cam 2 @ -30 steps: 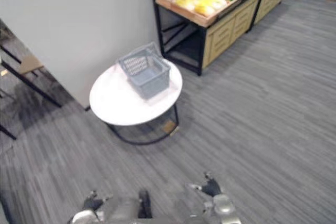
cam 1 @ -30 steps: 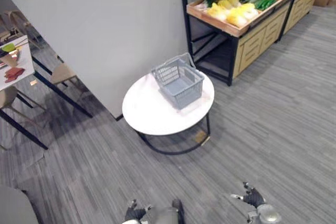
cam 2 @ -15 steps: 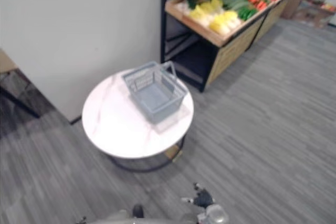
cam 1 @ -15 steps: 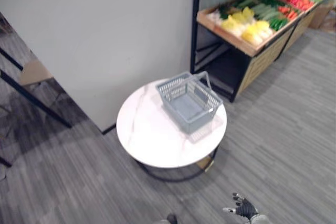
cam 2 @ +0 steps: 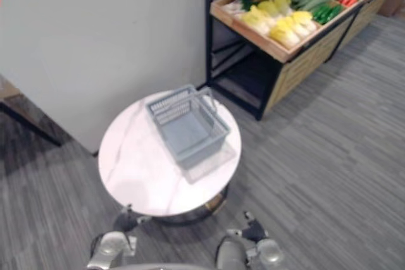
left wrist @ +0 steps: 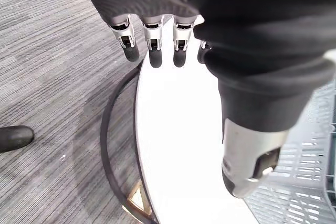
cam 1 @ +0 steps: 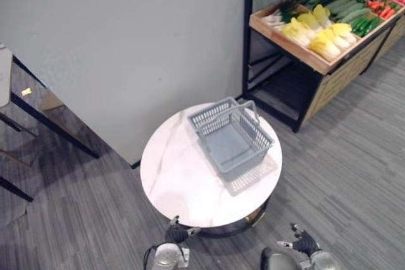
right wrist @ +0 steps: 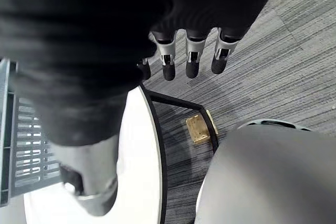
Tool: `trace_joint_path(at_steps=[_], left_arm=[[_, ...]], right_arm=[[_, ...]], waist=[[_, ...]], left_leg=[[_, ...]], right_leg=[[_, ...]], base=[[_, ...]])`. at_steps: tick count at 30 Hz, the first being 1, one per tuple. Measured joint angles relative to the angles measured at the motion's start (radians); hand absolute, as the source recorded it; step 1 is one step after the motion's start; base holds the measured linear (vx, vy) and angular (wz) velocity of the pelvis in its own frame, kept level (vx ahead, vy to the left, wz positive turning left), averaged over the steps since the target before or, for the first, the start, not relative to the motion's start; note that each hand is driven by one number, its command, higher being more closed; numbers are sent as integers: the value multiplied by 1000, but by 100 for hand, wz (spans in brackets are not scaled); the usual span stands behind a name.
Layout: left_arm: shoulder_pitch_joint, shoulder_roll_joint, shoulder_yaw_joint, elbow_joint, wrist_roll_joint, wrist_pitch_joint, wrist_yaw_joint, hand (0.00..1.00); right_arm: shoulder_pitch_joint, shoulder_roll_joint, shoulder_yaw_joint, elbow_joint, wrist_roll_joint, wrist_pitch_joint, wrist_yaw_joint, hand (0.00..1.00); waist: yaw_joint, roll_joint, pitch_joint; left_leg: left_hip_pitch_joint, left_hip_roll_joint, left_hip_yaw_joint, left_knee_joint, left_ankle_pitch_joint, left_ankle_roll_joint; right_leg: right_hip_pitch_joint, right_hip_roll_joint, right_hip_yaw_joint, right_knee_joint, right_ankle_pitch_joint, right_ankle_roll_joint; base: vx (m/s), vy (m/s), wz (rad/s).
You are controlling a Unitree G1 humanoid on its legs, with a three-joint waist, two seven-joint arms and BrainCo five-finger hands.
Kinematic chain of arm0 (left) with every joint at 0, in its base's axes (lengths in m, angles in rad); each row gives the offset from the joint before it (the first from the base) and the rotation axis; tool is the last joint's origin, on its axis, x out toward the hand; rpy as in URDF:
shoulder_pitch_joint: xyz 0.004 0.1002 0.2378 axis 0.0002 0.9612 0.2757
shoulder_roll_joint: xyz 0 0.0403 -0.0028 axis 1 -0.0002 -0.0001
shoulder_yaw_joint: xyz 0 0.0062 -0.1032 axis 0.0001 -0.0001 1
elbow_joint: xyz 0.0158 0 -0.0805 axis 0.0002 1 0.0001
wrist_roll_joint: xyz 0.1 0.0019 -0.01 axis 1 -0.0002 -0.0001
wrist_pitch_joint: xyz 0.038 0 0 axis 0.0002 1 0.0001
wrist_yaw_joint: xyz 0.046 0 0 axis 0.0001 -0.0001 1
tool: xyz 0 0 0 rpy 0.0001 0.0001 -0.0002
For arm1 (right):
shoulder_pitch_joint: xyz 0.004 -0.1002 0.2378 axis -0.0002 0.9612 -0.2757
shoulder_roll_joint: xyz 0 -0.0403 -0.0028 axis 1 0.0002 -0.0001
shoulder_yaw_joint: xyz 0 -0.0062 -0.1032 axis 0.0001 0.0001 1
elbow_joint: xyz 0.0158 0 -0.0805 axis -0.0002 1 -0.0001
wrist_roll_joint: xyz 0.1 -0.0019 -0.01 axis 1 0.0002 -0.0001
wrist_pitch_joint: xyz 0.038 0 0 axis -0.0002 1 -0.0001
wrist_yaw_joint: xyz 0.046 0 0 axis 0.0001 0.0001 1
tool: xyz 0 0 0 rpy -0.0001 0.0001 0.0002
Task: Pick vegetable in the basket
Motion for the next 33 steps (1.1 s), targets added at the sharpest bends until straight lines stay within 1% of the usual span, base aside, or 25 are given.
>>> trace_joint_path(at_steps=[1, 2, 3, 4, 5, 6, 7, 8, 9, 11, 12, 13, 14, 15, 16, 17, 18, 19, 21, 24, 26, 29, 31, 33], left_arm=[[4, 1, 3, 13, 0, 1, 1, 0], [20, 1, 8, 39, 0, 2, 2, 0], [33, -6, 18, 52, -16, 1, -2, 0], [37, -12, 34, 52, -17, 1, 0, 0], [35, -14, 39, 53, -12, 1, 1, 0], [38, -17, 49, 55, -10, 1, 1, 0], [38, -18, 60, 55, -10, 1, 1, 0], [44, -20, 69, 57, -9, 1, 1, 0], [51, -30, 91, 59, -8, 3, 1, 0], [51, -38, 120, 63, -8, 4, 1, 0], [51, -39, 125, 63, -8, 7, -1, 0], [53, -41, 125, 63, -7, 13, -1, 0], [57, -42, 124, 64, -5, 19, -2, 0], [59, -36, 124, 65, 7, 26, -3, 0], [60, -34, 119, 64, 13, 27, -3, 0], [60, -33, 116, 61, 12, 25, -4, 0], [60, -32, 115, 61, 12, 25, -4, 0], [59, -31, 114, 61, 12, 26, -5, 0], [58, -23, 112, 59, 12, 29, -5, 0], [66, 5, 104, 54, 30, 40, -5, 0], [78, 15, 104, 55, 41, 47, -4, 0], [94, 16, 104, 54, 41, 48, -2, 0], [95, 16, 104, 54, 41, 48, -1, 0], [94, 16, 105, 52, 39, 47, -1, 0]], right_arm=[[4, 1, 8, -13, 0, 0, 1, 0], [14, 2, 25, -42, 0, -2, 6, 0], [24, 1, 39, -66, 4, -3, 13, 0], [29, 1, 39, -74, 8, -6, 15, 0], [37, -1, 41, -78, 11, -8, 19, 0], [37, -1, 40, -89, 17, -7, 17, 0], [38, -2, 39, -105, 19, -8, 15, 0], [46, -9, 38, -139, 28, -8, 15, 0], [55, -30, 28, -196, 29, -9, 8, 0], [55, -40, 19, -227, 27, -8, -3, 0], [57, -52, 17, -257, 14, -5, -12, 0], [62, -69, 18, -299, 2, -3, -22, 0], [64, -82, 17, -344, -22, -2, -30, 0], [66, -85, 6, -412, -72, -2, -46, 0], [65, -86, -4, -469, -111, -3, -53, 0], [56, -87, -20, -532, -170, -4, -75, 0], [47, -87, -28, -559, -186, -4, -80, 0], [30, -87, -38, -601, -224, -3, -97, 0], [-20, -87, -50, -700, -328, -1, -132, 0], [-92, -86, -37, -771, -384, -1, -159, 0], [-128, -87, -21, -774, -415, 4, -168, 0], [-196, -89, 33, -757, -454, 26, -182, 0], [-281, -103, 87, -688, -462, 37, -189, 0], [-389, -112, 129, -565, -496, 42, -191, 0]], waist=[[0, -4, 0], [1, -10, -1], [2, -12, -1], [3, -11, 0], [9, -10, 2], [12, -20, 7], [14, -30, 11], [16, -23, 6], [7, -6, 0], [6, 0, 0], [6, 3, -2], [7, 16, -9], [6, 27, -16], [1, 30, -33], [1, 25, -34], [2, 21, -34], [3, 20, -34], [1, 20, -34], [4, 16, -36], [10, 18, -37], [16, 18, -37], [27, 19, -38], [31, 19, -38], [40, 19, -37]], left_leg=[[-18, 3, -10, 31, 1, 0], [-58, 7, -36, 106, 4, 1], [-94, 8, -49, 188, 12, 1], [-110, 7, -55, 225, 18, -3], [-136, 6, -55, 281, 40, -22], [-146, 0, -40, 309, 78, -23], [-144, 0, -26, 312, 91, -24], [-138, 8, 22, 289, 84, -14], [-138, 28, 80, 207, 70, -7], [-137, 32, 86, 101, 83, 2], [-136, 37, 83, 38, 134, 1], [-143, 44, 82, 13, 201, -1], [-141, 56, 95, -3, 200, -7], [-125, 51, 108, -54, 195, -11], [-118, 47, 110, -88, 194, -9], [-108, 41, 109, -121, 190, -4], [-108, 38, 110, -136, 187, -3], [-107, 33, 110, -152, 180, 2], [-105, 8, 111, -165, 171, 15], [-104, -7, 131, -164, 164, 27], [-105, -11, 131, -166, 163, 29], [-106, -17, 125, -180, 169, 35], [-109, -19, 107, -188, 180, 36], [-121, -21, 89, -189, 188, 38]], right_leg=[[14, 1, -14, -17, 0, 0], [42, 3, -38, -49, 0, 0], [75, 3, -57, -77, 0, -1], [91, 3, -67, -89, 2, -3], [124, -2, -84, -109, 5, -9], [155, -18, -92, -131, 7, -13], [167, -29, -91, -141, 10, -16], [180, -36, -97, -157, 17, -17], [177, -39, -100, -166, 20, -18], [172, -40, -101, -166, 21, -15], [172, -32, -102, -166, 23, -11], [173, -15, -100, -175, 26, -6], [175, 1, -97, -183, 30, 1], [175, 3, -93, -200, 39, 15], [171, 3, -92, -212, 46, 25], [161, 0, -94, -218, 54, 36], [155, -2, -95, -219, 57, 41], [152, -5, -98, -223, 62, 50], [153, -22, -91, -238, 80, 70], [155, -36, -72, -263, 104, 81], [155, -40, -67, -271, 110, 85], [155, -37, -70, -287, 120, 86], [158, -37, -86, -289, 121, 86], [158, -38, -102, -291, 123, 84]], base=[[124, -194, 53], [140, -175, 59], [148, -162, 62], [151, -137, 56], [156, -103, 43], [122, -73, 30], [104, -43, 14], [67, -6, 3], [79, 5, 0], [73, 55, -3], [97, 88, -6], [110, 101, -13], [98, 112, -10], [118, 153, -5], [113, 195, 8], [70, 168, 8], [34, 180, 13], [15, 180, 10], [-2, 189, 5], [-37, 128, -11], [-46, 67, -8], [-42, 26, 1], [-21, 3, 20], [-18, -1, 26]])
